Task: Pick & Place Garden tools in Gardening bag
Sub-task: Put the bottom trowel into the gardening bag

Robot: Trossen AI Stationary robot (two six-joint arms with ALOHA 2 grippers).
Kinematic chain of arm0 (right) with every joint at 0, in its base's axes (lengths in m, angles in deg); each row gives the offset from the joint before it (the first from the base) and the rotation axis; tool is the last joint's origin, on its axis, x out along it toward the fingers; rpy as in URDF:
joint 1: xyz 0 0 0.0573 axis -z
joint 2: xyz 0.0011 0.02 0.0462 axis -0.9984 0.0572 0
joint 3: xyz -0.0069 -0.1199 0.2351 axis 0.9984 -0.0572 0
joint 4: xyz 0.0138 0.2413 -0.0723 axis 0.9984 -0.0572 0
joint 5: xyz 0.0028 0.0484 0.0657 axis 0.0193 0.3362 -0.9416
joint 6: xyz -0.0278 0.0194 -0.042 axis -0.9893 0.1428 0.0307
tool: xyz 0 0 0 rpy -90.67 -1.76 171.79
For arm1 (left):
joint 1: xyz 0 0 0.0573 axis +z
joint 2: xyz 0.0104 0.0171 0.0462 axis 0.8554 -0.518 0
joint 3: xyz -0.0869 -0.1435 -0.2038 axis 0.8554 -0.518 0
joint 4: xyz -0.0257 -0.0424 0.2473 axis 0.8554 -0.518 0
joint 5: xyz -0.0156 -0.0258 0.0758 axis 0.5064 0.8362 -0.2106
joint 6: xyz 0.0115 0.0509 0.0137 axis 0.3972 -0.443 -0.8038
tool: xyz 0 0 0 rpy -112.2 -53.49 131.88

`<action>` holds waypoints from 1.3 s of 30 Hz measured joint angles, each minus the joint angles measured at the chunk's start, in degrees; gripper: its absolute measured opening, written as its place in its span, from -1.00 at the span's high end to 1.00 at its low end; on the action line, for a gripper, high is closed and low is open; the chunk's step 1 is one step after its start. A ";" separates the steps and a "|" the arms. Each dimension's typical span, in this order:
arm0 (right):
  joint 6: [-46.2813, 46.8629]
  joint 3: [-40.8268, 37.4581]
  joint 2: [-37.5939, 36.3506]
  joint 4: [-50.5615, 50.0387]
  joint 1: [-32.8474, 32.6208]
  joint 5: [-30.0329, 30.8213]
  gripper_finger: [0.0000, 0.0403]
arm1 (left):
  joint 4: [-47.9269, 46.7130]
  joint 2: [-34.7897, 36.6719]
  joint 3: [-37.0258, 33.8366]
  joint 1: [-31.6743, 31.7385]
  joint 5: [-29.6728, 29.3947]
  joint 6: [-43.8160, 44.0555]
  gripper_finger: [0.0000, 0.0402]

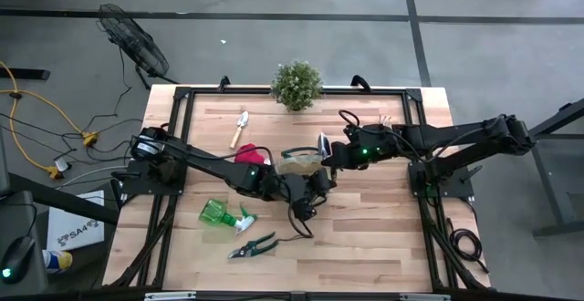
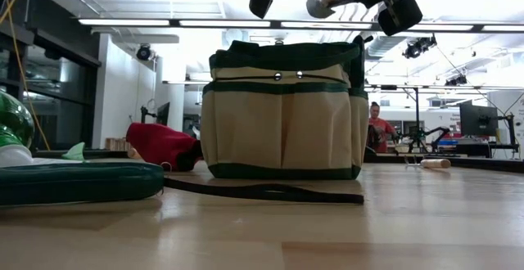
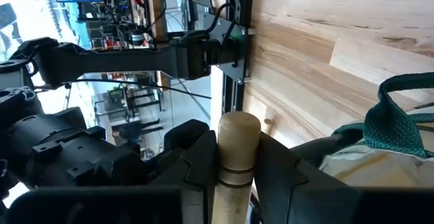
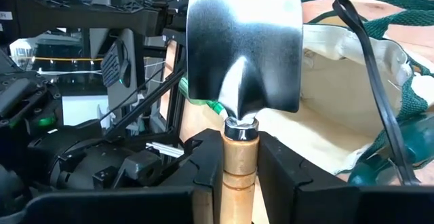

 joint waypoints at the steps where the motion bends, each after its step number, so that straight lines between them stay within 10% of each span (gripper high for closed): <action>1: -0.04 0.00 0.00 0.00 0.00 -0.04 0.72 | 0.10 0.00 0.00 -0.04 0.00 0.03 0.67; 20: -6.33 0.02 -3.04 -5.96 -0.02 -1.20 0.36 | 0.80 0.34 -0.11 -1.32 -6.63 10.04 0.67; 39: -10.78 0.04 -18.56 -18.52 -8.77 11.96 0.36 | 8.21 15.15 0.13 -7.55 -14.81 62.56 0.67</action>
